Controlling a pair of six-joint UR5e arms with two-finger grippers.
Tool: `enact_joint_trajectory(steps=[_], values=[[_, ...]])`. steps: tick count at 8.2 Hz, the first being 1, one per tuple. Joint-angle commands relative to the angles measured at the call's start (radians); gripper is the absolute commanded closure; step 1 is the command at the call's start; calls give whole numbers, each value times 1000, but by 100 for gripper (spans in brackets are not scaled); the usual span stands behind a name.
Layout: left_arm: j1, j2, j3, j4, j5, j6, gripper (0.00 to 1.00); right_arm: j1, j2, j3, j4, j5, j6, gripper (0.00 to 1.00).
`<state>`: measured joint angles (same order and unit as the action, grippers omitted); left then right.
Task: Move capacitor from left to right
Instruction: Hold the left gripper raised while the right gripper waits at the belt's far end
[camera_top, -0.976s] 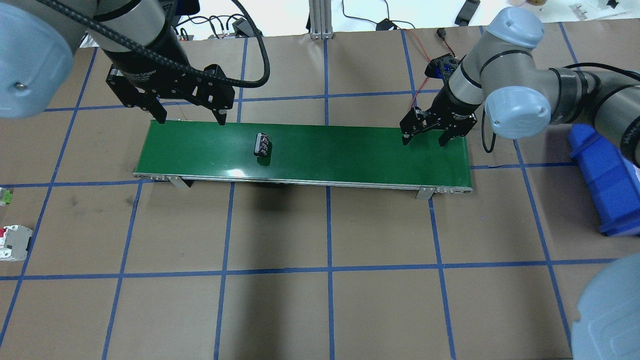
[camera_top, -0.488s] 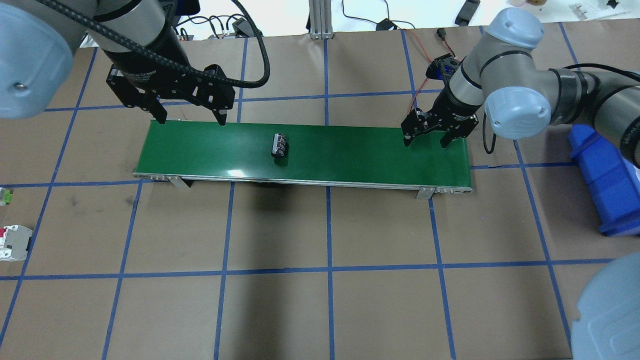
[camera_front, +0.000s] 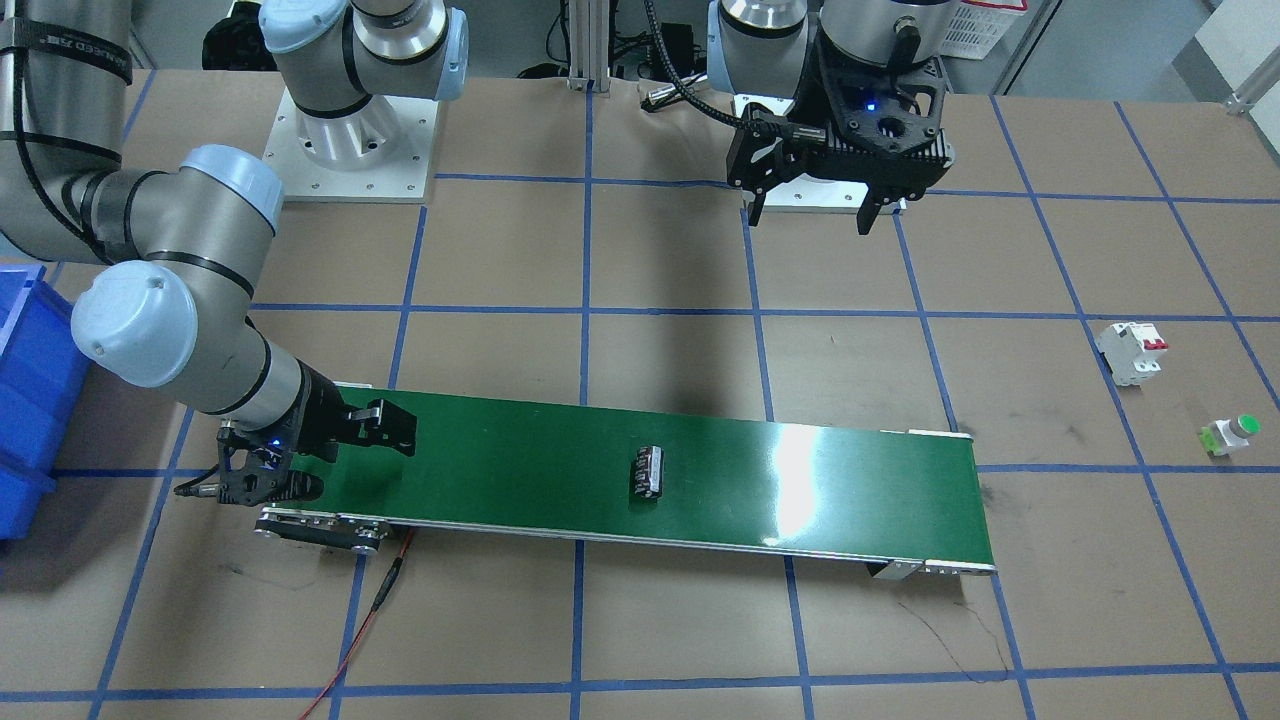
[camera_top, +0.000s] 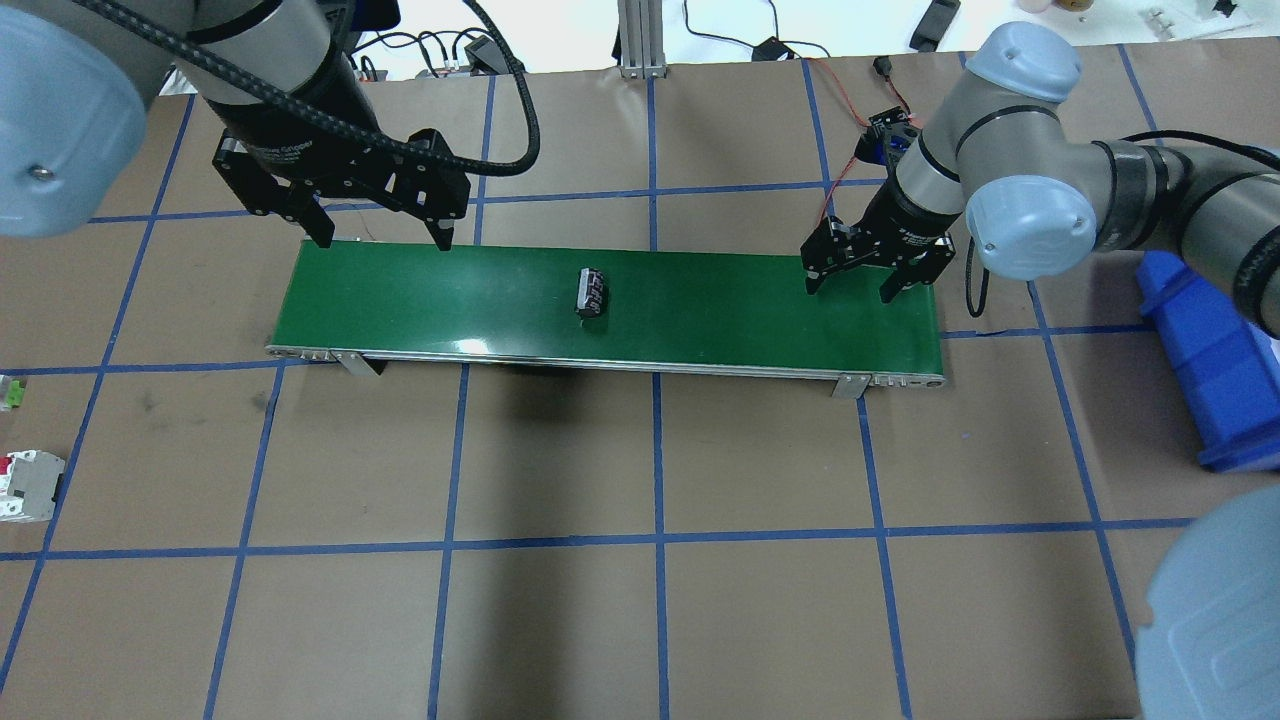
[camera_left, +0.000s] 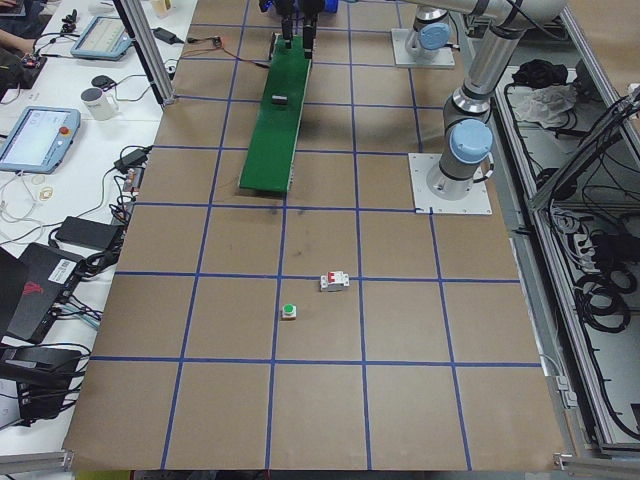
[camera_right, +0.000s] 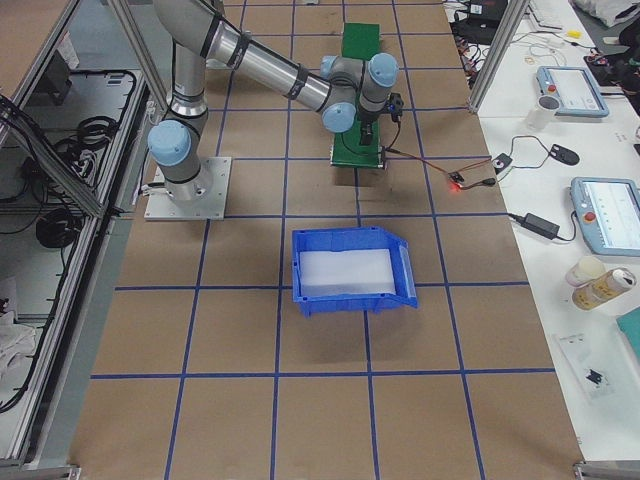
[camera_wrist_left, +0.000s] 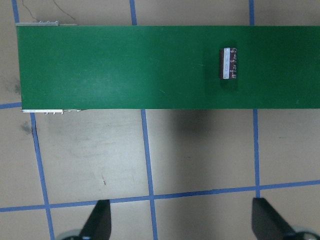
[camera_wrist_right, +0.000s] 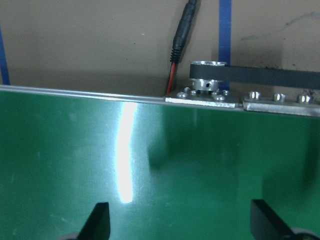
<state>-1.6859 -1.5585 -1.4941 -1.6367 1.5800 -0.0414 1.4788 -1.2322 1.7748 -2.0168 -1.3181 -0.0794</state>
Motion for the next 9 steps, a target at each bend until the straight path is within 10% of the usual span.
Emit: enact_joint_trajectory(steps=[1,9], values=[[0,0,0,0,0,5,0,0,3,0,0,0,3,0],[0,2,-2,0,2,5,0,2,2,2,-2,19,3,0]])
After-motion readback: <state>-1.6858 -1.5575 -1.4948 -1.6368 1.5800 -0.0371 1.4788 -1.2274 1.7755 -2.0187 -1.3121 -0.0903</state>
